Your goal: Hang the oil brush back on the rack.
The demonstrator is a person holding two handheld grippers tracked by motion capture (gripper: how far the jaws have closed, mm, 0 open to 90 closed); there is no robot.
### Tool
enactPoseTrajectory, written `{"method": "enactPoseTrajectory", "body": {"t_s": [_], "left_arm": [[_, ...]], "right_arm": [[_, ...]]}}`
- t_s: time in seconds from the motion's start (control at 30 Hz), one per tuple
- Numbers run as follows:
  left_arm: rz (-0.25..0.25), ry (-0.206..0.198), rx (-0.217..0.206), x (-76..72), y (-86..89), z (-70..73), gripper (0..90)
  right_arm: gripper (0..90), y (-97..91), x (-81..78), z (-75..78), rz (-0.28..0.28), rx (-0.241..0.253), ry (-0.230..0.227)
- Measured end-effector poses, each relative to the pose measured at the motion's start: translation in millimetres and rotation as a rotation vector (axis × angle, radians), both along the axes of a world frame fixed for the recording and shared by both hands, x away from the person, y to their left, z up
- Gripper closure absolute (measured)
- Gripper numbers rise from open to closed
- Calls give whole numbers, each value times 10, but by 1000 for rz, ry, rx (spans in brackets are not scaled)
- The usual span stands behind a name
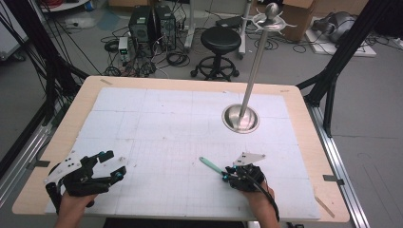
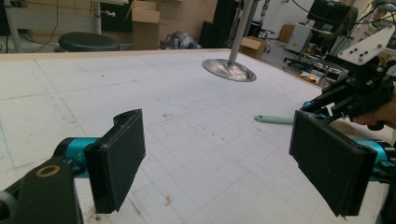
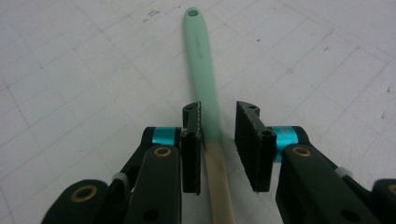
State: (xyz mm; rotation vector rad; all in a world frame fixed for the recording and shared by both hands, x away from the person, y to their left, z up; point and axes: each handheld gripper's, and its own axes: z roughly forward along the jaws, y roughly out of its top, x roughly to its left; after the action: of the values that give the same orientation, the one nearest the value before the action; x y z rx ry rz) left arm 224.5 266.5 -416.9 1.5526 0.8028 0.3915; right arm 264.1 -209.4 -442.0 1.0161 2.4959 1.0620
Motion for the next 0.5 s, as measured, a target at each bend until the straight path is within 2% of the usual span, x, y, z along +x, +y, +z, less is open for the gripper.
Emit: {"method": "enactPoseTrajectory", "body": {"t_s": [0.1, 0.27, 0.43, 0.5], "left_arm": [[1, 2, -1, 0, 2, -1, 189], [-2, 5, 2, 0, -7, -3, 190], [-18, 5, -2, 4, -7, -3, 206], [-26, 4, -6, 1, -8, -2, 234]], "right_arm": [[797, 16, -5, 5, 11, -16, -5], [815, 29, -10, 16, -2, -24, 6], [823, 24, -15, 17, -4, -10, 5], [823, 11, -20, 30, -5, 19, 14]]}}
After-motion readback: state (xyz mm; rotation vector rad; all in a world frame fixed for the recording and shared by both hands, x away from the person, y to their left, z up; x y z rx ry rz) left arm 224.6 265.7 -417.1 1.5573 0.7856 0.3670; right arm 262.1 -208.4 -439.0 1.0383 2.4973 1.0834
